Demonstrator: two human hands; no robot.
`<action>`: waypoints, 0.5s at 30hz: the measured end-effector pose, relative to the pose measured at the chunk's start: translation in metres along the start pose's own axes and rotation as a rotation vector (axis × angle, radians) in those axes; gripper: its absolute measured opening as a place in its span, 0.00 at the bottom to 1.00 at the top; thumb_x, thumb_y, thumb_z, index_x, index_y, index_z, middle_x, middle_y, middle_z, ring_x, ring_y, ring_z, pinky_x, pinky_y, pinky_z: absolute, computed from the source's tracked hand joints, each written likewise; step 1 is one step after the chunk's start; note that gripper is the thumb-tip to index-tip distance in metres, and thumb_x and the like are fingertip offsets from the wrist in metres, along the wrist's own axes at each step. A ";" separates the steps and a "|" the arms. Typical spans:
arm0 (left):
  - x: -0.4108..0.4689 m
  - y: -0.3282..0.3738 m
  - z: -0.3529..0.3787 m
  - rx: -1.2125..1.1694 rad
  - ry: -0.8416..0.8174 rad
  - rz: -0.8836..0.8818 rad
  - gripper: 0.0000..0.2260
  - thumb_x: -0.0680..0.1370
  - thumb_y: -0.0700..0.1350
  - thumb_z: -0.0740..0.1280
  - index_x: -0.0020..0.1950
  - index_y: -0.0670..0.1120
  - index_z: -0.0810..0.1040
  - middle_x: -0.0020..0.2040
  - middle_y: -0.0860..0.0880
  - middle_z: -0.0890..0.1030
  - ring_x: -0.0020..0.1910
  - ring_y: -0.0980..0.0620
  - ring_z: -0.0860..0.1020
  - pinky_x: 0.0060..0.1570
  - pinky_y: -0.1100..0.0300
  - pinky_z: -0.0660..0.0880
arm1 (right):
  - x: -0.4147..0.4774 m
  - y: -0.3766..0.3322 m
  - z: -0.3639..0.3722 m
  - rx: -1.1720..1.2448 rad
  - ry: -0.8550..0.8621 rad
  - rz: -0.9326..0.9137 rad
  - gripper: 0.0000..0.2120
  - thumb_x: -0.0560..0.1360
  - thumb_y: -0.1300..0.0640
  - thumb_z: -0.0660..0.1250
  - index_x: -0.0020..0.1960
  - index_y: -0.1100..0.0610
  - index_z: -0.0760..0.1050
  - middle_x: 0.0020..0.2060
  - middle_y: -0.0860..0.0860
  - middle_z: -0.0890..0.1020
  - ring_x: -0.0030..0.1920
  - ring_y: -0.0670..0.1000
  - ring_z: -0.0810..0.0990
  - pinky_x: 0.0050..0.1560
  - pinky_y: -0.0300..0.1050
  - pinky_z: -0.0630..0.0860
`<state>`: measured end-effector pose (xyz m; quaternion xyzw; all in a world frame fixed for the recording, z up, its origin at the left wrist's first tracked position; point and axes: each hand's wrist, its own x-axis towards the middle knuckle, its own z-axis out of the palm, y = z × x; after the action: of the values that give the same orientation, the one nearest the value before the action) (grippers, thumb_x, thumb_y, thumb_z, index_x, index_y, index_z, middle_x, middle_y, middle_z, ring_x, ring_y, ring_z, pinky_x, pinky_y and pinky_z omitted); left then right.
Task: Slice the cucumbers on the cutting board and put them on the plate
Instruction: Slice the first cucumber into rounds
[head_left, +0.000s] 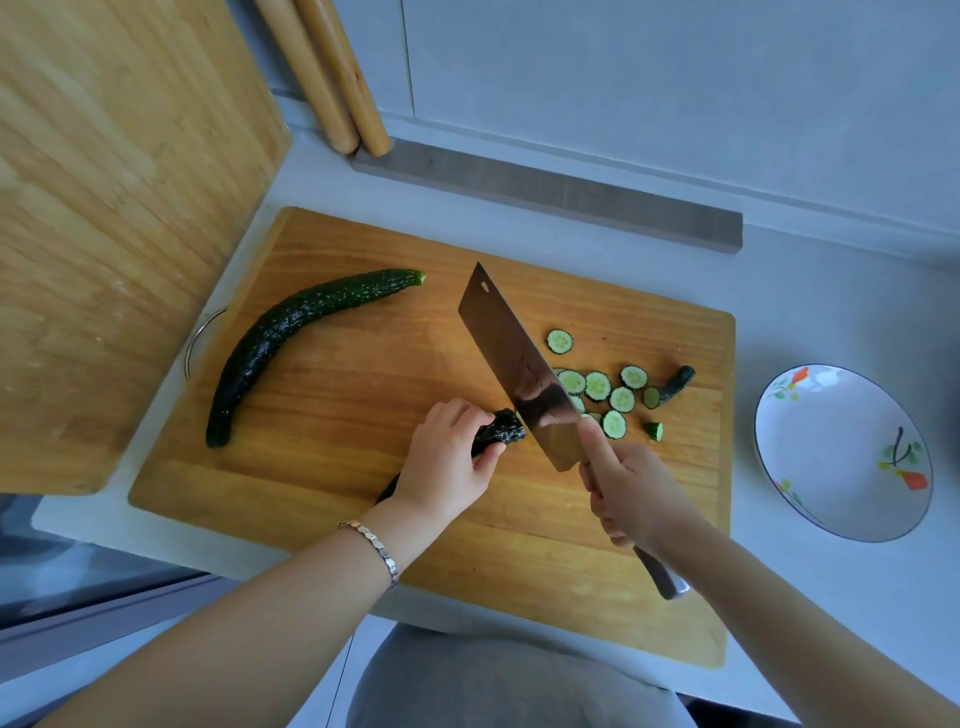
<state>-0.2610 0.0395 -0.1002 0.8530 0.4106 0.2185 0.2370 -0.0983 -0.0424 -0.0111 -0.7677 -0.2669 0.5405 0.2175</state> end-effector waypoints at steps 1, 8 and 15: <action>0.000 0.000 0.000 -0.001 -0.001 0.001 0.12 0.67 0.39 0.75 0.47 0.39 0.78 0.43 0.43 0.78 0.41 0.43 0.75 0.35 0.48 0.77 | 0.000 0.000 0.001 -0.015 0.005 0.001 0.26 0.77 0.37 0.51 0.32 0.56 0.62 0.20 0.47 0.62 0.19 0.46 0.58 0.22 0.36 0.58; 0.000 0.001 0.000 -0.003 -0.001 0.018 0.12 0.67 0.39 0.75 0.47 0.39 0.78 0.43 0.44 0.78 0.40 0.44 0.75 0.34 0.48 0.76 | 0.006 0.002 0.008 -0.095 0.014 -0.005 0.25 0.77 0.36 0.50 0.33 0.56 0.61 0.22 0.49 0.64 0.21 0.47 0.60 0.23 0.36 0.59; 0.002 -0.002 0.000 -0.012 -0.020 0.020 0.12 0.68 0.40 0.75 0.48 0.39 0.79 0.44 0.44 0.79 0.42 0.44 0.76 0.37 0.48 0.77 | 0.022 0.015 0.026 -0.115 0.067 -0.019 0.25 0.77 0.36 0.50 0.35 0.57 0.64 0.25 0.51 0.64 0.25 0.50 0.62 0.31 0.44 0.62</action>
<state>-0.2611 0.0425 -0.1008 0.8576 0.3983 0.2151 0.2441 -0.1140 -0.0383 -0.0444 -0.7941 -0.2970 0.4962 0.1870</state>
